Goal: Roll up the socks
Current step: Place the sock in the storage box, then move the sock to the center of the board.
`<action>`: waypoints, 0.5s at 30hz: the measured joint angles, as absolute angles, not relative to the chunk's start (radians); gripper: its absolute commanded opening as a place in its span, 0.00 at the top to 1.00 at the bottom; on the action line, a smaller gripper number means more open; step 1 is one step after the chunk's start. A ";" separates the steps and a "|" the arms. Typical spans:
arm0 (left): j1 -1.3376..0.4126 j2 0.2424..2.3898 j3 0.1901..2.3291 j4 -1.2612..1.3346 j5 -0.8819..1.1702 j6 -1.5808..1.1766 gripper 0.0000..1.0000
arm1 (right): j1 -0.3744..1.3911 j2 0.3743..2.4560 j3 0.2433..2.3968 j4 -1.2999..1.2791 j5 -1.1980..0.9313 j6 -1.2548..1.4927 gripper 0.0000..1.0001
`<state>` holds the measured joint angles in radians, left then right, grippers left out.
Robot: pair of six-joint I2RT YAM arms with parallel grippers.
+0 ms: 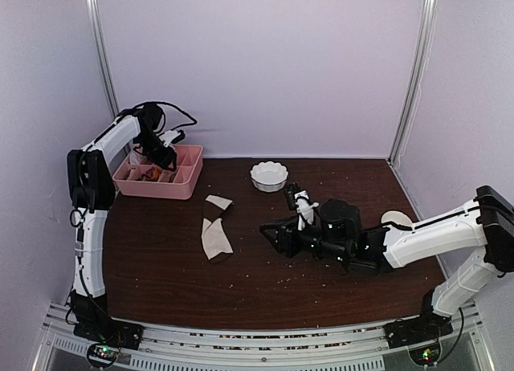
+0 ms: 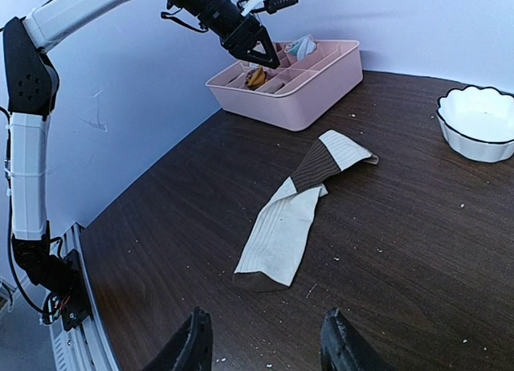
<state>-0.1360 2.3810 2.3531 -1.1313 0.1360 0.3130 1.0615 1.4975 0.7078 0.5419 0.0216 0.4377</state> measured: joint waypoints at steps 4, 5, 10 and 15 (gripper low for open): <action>-0.136 2.327 2.337 -1.130 0.184 0.315 0.21 | 1.061 1.501 0.709 0.532 0.023 0.443 0.46; -0.136 2.308 2.324 -1.129 0.202 0.323 0.05 | 1.061 1.501 0.711 0.526 0.023 0.441 0.46; -0.139 2.158 2.162 -1.119 0.336 0.354 0.02 | 1.061 1.565 0.803 0.448 0.022 0.414 0.51; -0.141 2.000 1.946 -1.088 0.390 0.406 0.02 | 1.063 1.783 1.064 0.303 0.012 0.379 0.52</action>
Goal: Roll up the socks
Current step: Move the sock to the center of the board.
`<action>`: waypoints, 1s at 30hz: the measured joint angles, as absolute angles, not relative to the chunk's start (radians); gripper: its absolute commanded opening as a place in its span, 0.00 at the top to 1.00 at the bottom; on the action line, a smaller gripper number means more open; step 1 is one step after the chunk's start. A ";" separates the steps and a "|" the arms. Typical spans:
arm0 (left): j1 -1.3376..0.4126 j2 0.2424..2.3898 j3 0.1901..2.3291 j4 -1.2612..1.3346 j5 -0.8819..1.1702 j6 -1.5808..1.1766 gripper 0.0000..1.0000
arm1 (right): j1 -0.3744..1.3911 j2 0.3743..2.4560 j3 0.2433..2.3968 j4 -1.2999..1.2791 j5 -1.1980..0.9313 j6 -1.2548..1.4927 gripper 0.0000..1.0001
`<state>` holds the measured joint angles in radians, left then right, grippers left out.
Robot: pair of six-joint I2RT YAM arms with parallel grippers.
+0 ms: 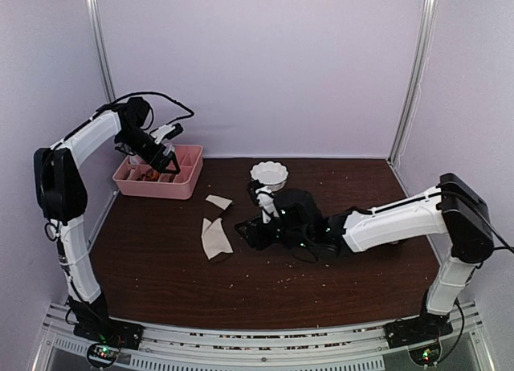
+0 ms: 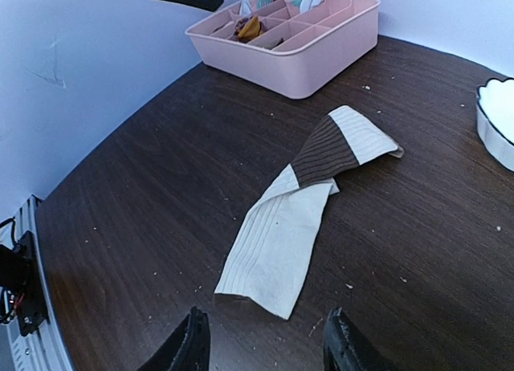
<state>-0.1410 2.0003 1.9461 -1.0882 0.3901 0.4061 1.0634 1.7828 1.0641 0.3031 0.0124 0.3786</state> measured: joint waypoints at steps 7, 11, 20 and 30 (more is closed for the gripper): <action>-0.057 1.758 1.678 -1.004 0.327 0.424 0.02 | 1.080 2.071 1.365 0.130 -0.022 0.326 0.58; 0.061 1.642 1.615 -0.973 0.300 0.448 0.02 | 1.105 2.165 1.431 0.052 -0.048 0.314 0.60; 0.166 1.586 1.545 -1.033 0.445 0.527 0.02 | 1.153 2.201 1.435 -0.002 -0.077 0.320 0.84; 0.162 1.388 1.396 -1.180 0.495 0.599 0.02 | 1.149 2.210 1.496 -0.071 0.052 0.313 0.55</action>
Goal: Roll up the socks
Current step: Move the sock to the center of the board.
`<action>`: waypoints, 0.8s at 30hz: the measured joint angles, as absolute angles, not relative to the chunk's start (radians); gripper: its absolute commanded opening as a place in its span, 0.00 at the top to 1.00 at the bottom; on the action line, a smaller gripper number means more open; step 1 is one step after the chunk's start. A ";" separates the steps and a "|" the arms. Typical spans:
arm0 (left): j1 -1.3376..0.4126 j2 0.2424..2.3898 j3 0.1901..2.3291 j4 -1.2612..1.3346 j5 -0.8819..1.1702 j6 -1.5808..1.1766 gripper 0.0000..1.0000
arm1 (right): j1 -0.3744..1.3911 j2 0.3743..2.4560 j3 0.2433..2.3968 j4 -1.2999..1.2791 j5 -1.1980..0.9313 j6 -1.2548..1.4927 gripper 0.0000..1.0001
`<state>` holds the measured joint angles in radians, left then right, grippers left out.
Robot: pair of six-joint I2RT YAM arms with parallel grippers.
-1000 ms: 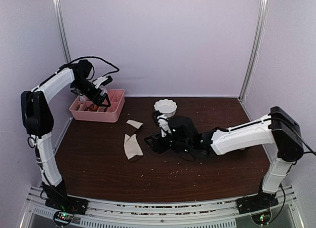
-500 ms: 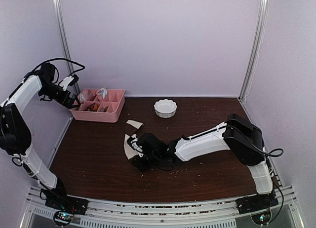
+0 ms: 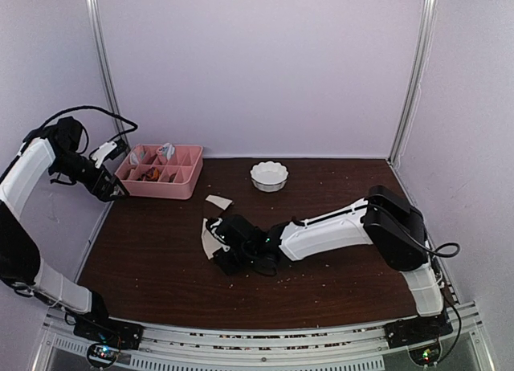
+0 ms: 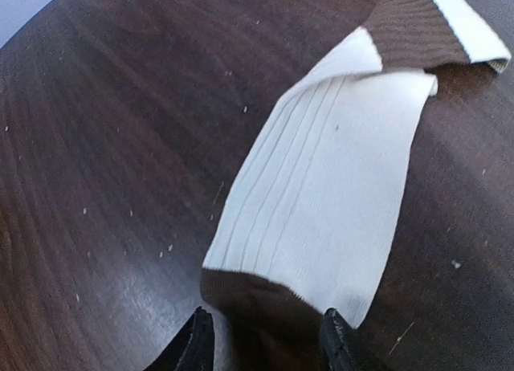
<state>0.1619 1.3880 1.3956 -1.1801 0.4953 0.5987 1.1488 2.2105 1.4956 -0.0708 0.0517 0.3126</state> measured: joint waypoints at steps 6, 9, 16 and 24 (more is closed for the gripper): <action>0.162 1.296 1.386 -1.269 0.492 0.631 0.02 | 1.131 2.320 1.718 -0.159 0.117 0.308 0.67; 0.162 1.283 1.338 -1.289 0.484 0.648 0.02 | 1.114 2.357 1.745 -0.186 0.117 0.306 0.81; 0.162 1.325 1.328 -1.312 0.478 0.670 0.02 | 1.084 2.348 1.697 -0.142 0.087 0.302 1.00; 0.154 1.450 1.384 -1.312 0.600 0.681 0.02 | 1.074 2.057 1.346 -0.165 -0.004 0.233 1.00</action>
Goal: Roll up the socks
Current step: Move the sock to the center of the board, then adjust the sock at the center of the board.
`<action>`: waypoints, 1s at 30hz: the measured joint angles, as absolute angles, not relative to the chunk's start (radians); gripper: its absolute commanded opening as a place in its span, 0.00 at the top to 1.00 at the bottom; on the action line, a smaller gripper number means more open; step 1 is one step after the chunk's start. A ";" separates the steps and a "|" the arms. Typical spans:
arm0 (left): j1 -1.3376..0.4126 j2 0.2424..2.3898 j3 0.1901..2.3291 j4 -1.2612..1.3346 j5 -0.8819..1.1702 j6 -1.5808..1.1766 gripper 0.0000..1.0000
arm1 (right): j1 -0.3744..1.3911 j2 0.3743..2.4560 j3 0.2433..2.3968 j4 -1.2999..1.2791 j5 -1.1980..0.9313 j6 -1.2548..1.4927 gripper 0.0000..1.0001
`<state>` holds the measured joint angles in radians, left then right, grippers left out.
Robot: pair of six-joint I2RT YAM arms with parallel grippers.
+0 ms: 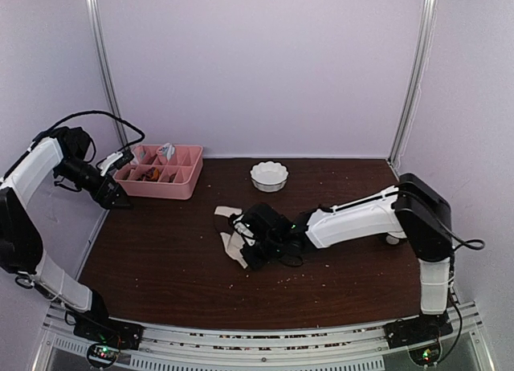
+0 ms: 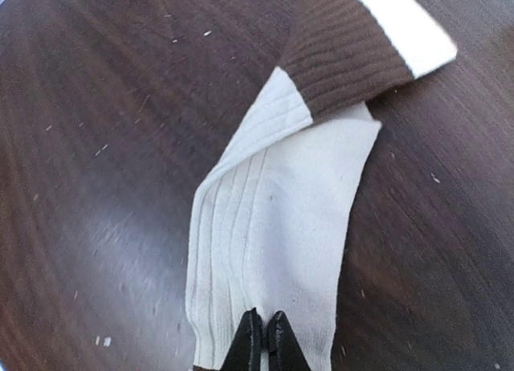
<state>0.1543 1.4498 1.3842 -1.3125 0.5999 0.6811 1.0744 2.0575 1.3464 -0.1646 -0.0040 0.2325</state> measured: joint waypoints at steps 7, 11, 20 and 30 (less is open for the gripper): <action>0.130 1.488 1.392 -1.313 0.672 0.692 0.02 | 1.074 1.668 1.109 -0.284 -0.021 0.134 1.00; 0.129 1.488 1.417 -1.331 0.677 0.706 0.02 | 1.052 1.572 1.019 -0.381 0.025 0.095 0.66; 0.129 1.488 1.468 -1.375 0.657 0.736 0.02 | 0.981 1.570 1.011 -0.557 0.135 0.105 0.50; 0.129 1.488 1.440 -1.377 0.647 0.743 0.02 | 0.840 1.733 1.270 -0.348 -0.107 0.231 0.49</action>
<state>0.1287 1.4879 1.4399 -1.3773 0.6472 0.7425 0.8398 1.7332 1.2701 -0.3477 -0.1070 0.2310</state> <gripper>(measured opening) 0.979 0.512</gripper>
